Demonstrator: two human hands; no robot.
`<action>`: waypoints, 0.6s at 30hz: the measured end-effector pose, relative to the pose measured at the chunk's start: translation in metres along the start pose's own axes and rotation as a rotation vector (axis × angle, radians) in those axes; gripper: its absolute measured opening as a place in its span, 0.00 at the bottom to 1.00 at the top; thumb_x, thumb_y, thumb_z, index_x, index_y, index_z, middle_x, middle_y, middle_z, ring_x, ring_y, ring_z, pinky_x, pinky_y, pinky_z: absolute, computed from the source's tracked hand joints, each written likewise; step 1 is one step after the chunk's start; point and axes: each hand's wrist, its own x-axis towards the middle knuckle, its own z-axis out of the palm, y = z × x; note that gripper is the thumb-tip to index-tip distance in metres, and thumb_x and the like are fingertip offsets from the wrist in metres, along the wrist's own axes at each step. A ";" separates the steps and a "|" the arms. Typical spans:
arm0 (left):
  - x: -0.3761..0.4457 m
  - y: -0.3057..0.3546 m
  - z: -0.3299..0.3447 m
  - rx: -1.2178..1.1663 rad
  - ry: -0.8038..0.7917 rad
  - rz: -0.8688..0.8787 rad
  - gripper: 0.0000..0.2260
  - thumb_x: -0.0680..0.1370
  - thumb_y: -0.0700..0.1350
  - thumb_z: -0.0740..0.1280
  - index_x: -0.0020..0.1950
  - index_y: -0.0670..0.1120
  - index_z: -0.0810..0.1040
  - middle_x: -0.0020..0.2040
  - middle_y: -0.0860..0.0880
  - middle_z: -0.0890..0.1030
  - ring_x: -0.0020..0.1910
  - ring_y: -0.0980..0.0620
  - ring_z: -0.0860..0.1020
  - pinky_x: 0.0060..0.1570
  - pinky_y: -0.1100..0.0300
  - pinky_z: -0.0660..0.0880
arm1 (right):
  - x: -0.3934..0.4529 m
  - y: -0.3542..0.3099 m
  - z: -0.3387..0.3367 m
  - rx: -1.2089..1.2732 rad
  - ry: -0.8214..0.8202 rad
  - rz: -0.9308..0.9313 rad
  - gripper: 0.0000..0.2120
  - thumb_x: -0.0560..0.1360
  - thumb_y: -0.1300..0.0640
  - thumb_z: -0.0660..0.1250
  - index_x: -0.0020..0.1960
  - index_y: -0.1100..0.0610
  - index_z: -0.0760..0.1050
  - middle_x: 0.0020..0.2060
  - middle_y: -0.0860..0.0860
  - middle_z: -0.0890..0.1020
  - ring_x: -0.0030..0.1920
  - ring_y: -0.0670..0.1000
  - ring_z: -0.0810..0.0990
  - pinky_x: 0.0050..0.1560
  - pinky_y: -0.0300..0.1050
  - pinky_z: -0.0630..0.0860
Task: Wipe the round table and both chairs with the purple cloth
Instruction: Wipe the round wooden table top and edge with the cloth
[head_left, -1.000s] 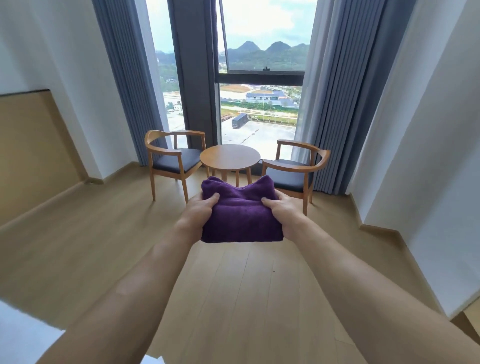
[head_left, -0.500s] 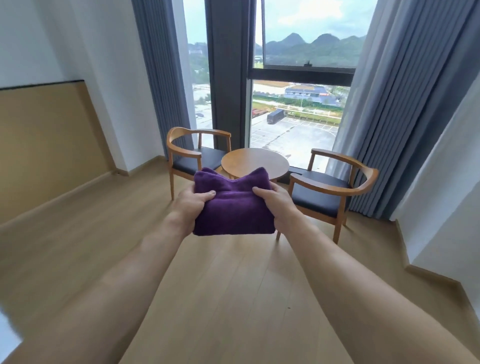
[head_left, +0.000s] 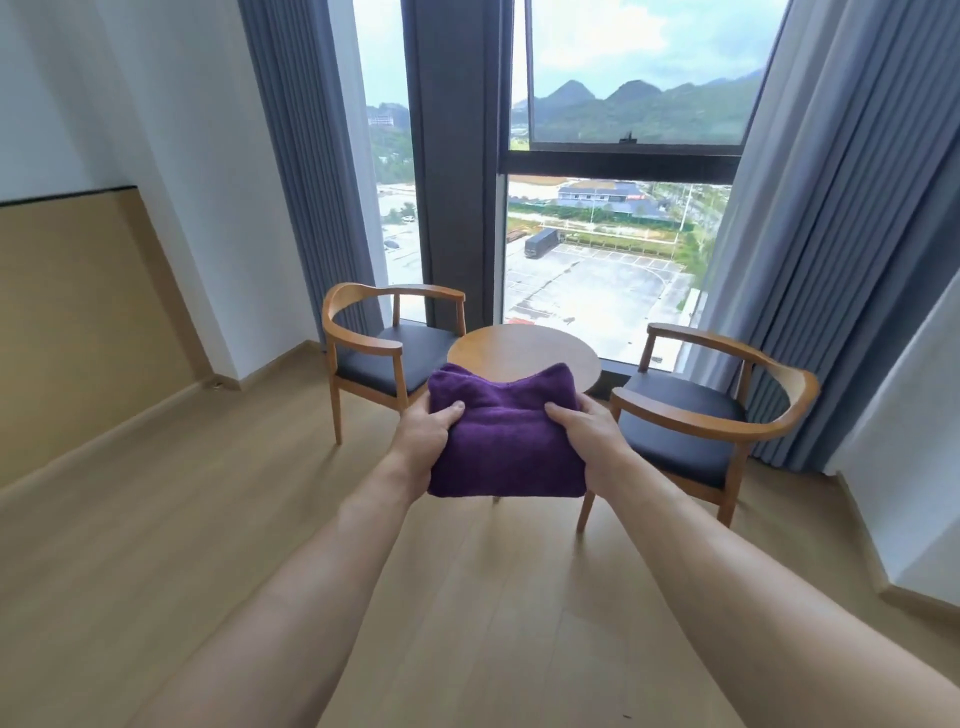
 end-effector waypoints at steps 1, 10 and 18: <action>0.021 0.003 -0.002 0.012 -0.015 0.003 0.13 0.82 0.46 0.64 0.66 0.56 0.75 0.60 0.50 0.81 0.58 0.46 0.79 0.63 0.42 0.76 | 0.016 -0.006 0.005 0.005 0.015 0.005 0.17 0.79 0.54 0.66 0.66 0.47 0.73 0.54 0.51 0.81 0.52 0.54 0.81 0.41 0.47 0.77; 0.172 0.018 -0.007 0.069 -0.125 -0.022 0.13 0.82 0.48 0.64 0.67 0.58 0.74 0.59 0.52 0.80 0.57 0.47 0.80 0.55 0.48 0.79 | 0.129 -0.035 0.026 0.031 0.113 0.027 0.20 0.79 0.53 0.66 0.70 0.47 0.70 0.56 0.51 0.80 0.54 0.55 0.80 0.47 0.49 0.77; 0.267 -0.003 0.015 0.085 -0.156 -0.109 0.07 0.82 0.48 0.63 0.54 0.62 0.76 0.55 0.51 0.82 0.54 0.47 0.81 0.52 0.50 0.80 | 0.234 -0.023 0.014 0.055 0.117 0.061 0.18 0.78 0.55 0.67 0.67 0.48 0.73 0.55 0.51 0.81 0.54 0.55 0.81 0.50 0.50 0.79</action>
